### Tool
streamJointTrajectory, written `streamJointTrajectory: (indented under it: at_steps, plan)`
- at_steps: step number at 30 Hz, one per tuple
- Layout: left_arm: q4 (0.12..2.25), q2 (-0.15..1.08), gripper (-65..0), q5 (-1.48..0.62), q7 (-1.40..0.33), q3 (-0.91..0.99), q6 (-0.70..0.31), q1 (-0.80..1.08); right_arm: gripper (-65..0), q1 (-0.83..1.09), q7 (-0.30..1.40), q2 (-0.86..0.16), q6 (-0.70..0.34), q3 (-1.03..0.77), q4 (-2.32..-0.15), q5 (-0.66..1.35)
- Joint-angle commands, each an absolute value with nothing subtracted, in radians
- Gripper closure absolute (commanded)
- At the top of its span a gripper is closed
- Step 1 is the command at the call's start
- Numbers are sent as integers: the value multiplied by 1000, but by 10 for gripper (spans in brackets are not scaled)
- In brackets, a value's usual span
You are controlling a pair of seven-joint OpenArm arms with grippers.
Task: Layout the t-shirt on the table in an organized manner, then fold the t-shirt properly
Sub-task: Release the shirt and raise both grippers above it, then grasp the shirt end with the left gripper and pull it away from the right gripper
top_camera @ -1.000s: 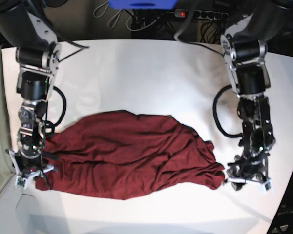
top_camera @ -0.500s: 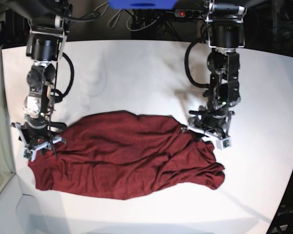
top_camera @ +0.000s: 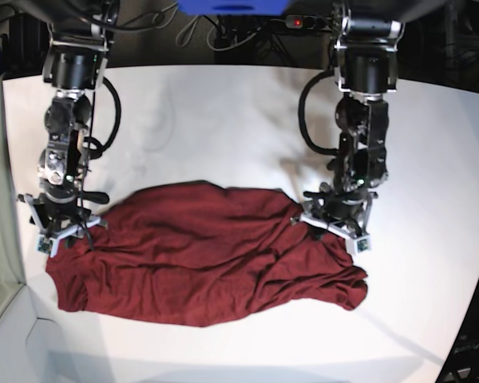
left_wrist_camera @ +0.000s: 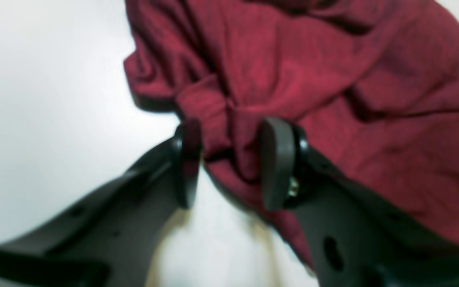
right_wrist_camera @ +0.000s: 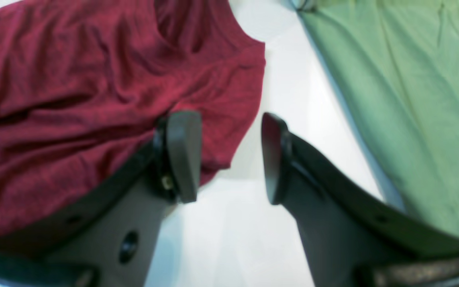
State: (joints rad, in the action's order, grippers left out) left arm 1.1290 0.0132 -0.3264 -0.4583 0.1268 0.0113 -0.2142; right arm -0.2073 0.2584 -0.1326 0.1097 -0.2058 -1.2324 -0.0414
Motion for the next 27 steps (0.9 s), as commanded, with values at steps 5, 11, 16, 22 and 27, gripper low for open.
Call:
streamJointTrajectory:
  at_steps: [5,11,16,22,27]
  plan:
    - [1099,10,-244,-331,-443,125,5,-237,-260,-217,231,-142,116,-208,-1250,-44]
    - [1104,13,-195,-338,-443,125,4,-237,-260,-219,231,-142,116,-206,-1245,-44]
    - [1104,15,0,-340,-443,131,4,-234,-260,-220,229,-142,116,-203,-1244,-44]
    - [1201,12,-1,-341,-443,128,4,-194,-259,-220,229,-142,116,-203,-1244,-42]
    - [1440,7,-1,-341,-453,127,8,-125,-259,-220,226,-142,116,-203,-1244,-41]
